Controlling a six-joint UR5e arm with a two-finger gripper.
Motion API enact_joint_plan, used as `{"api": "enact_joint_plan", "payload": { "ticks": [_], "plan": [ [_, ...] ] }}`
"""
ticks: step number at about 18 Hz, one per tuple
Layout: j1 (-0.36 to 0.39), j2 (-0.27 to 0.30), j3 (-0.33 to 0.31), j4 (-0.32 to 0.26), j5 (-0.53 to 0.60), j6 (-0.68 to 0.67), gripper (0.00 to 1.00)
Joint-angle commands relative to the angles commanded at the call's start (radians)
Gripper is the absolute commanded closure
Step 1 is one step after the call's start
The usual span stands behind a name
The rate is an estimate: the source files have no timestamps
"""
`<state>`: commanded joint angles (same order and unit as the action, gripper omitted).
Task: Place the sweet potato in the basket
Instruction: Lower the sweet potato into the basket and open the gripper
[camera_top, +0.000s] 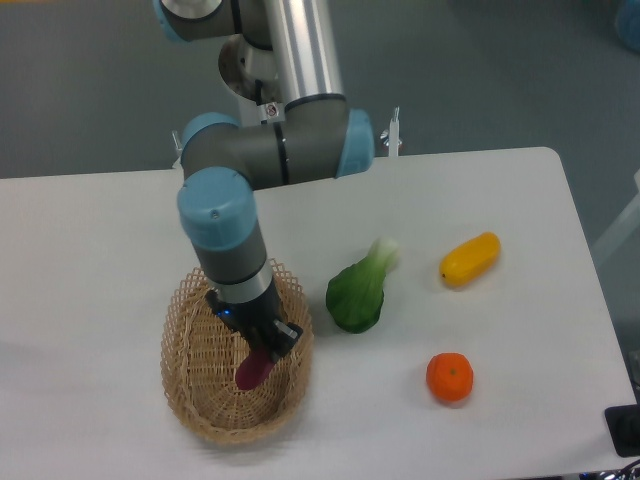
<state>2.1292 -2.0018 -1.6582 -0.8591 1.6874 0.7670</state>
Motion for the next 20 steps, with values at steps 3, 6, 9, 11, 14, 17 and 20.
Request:
{"api": "enact_joint_plan", "payload": {
  "ticks": [3, 6, 9, 11, 14, 17, 20],
  "plan": [
    [-0.002, -0.009, -0.018, 0.002, -0.003, 0.000, 0.71],
    [-0.002, -0.014, -0.022, 0.002, -0.003, 0.000, 0.69],
    [-0.008, -0.020, -0.022, 0.002, -0.002, -0.002, 0.65],
    [-0.008, -0.021, -0.022, 0.002, 0.000, -0.005, 0.61],
    [-0.008, -0.021, -0.022, 0.002, 0.000, -0.005, 0.49],
    [-0.008, -0.015, -0.012, 0.003, 0.005, -0.008, 0.00],
    [-0.005, 0.001, 0.006, 0.014, 0.003, -0.012, 0.00]
  ]
}}
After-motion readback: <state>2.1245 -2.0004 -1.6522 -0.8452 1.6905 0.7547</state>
